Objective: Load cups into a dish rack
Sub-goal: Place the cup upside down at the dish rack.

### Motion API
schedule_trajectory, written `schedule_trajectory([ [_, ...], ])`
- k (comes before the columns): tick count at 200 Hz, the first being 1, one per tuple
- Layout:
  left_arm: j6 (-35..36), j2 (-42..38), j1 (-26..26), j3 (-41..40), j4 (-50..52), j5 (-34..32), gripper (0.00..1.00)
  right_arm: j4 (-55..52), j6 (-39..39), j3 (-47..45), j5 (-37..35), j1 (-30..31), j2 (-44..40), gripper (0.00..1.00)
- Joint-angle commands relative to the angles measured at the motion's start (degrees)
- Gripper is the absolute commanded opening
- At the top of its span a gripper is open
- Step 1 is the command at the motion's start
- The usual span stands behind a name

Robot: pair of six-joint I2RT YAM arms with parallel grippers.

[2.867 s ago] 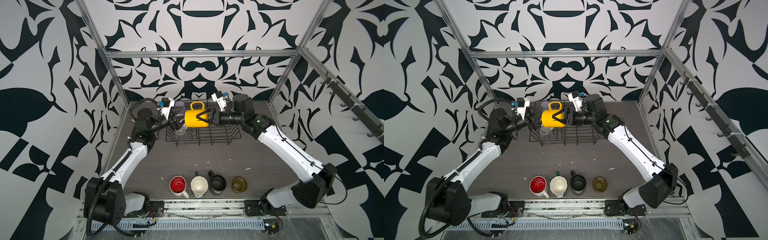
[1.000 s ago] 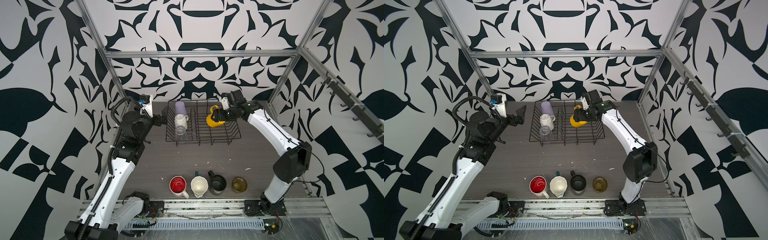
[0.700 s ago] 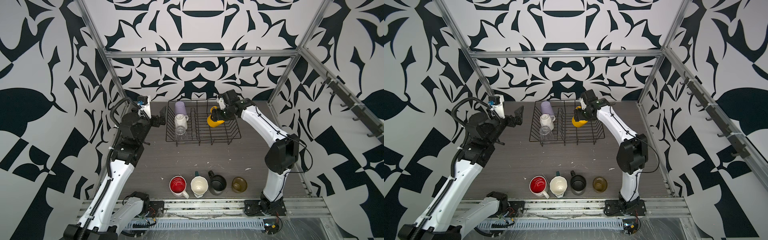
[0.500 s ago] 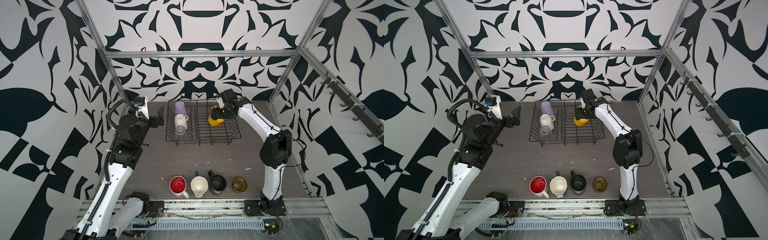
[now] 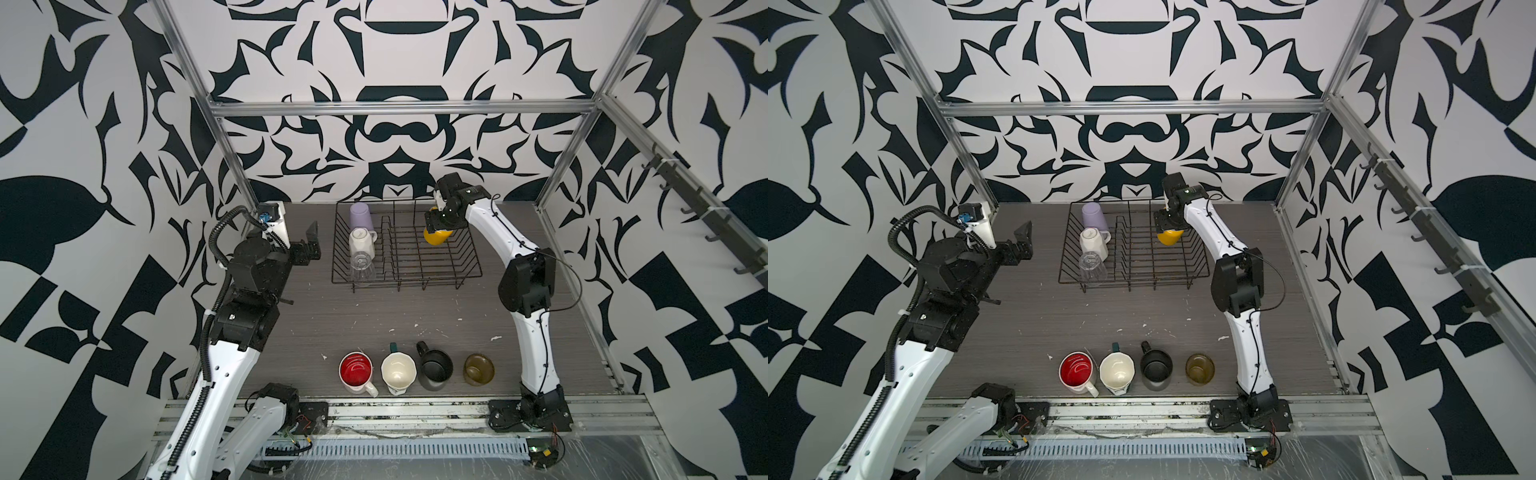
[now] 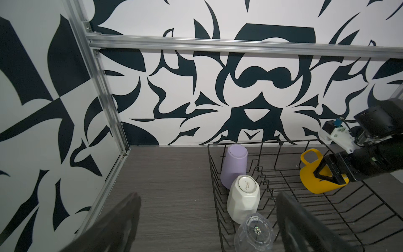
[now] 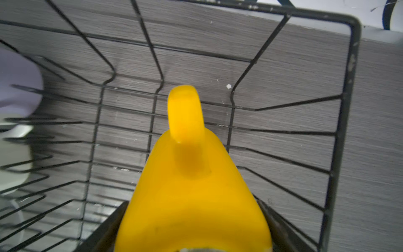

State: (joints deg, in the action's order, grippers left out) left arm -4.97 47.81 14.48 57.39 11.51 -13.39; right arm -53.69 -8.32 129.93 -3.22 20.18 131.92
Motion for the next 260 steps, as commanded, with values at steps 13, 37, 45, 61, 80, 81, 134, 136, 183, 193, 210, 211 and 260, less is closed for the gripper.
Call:
schedule_trajectory([
  [13,-4.3,-1.3,-0.3,1.2,5.9,-3.8,0.99,0.4,2.3,7.9,-4.9,-0.6,1.1,0.00],
  [37,-6.9,-1.3,-0.2,3.1,10.2,-5.7,0.99,-1.4,2.4,12.1,-5.1,-1.2,4.6,0.00],
  [45,-7.8,-1.2,-0.2,3.6,11.8,-6.2,0.99,-1.5,2.4,12.8,-5.2,-1.2,5.4,0.00],
  [61,-8.9,-1.2,-0.3,4.6,14.4,-6.1,0.99,-1.2,2.5,13.1,-5.6,-1.3,6.4,0.00],
  [80,-9.9,-1.7,-0.3,4.8,16.0,-6.3,0.99,-1.3,2.5,13.5,-5.5,-1.4,7.3,0.00],
  [81,-10.0,-1.8,-0.3,4.8,16.0,-6.2,0.99,-1.4,2.5,13.5,-5.4,-1.4,7.4,0.00],
  [134,-11.4,-2.6,-0.2,5.2,19.4,-6.3,0.99,-1.3,2.8,13.2,-2.5,-1.4,6.2,0.55],
  [136,-11.4,-2.7,-0.2,5.2,19.6,-6.2,1.00,-1.3,2.8,13.2,-2.3,-1.3,6.1,0.56],
  [183,-11.8,-2.4,-0.3,5.2,20.5,-6.1,0.99,-0.8,3.4,13.3,-1.3,-1.5,4.0,0.83],
  [193,-12.0,-2.4,-0.3,5.4,20.6,-6.0,0.99,-0.8,3.4,13.3,-1.3,-1.5,3.7,0.98],
  [210,-12.2,-2.6,-0.3,5.3,20.6,-5.9,0.99,-0.8,3.7,13.2,-1.3,-1.5,3.1,0.99],
  [211,-12.2,-2.6,-0.3,5.3,20.6,-5.9,0.99,-0.7,3.7,13.2,-1.3,-1.5,3.1,0.99],
  [260,-13.4,-2.1,-0.3,6.8,25.3,-4.2,1.00,-0.5,3.7,13.3,-1.1,-1.7,-1.2,0.99],
])
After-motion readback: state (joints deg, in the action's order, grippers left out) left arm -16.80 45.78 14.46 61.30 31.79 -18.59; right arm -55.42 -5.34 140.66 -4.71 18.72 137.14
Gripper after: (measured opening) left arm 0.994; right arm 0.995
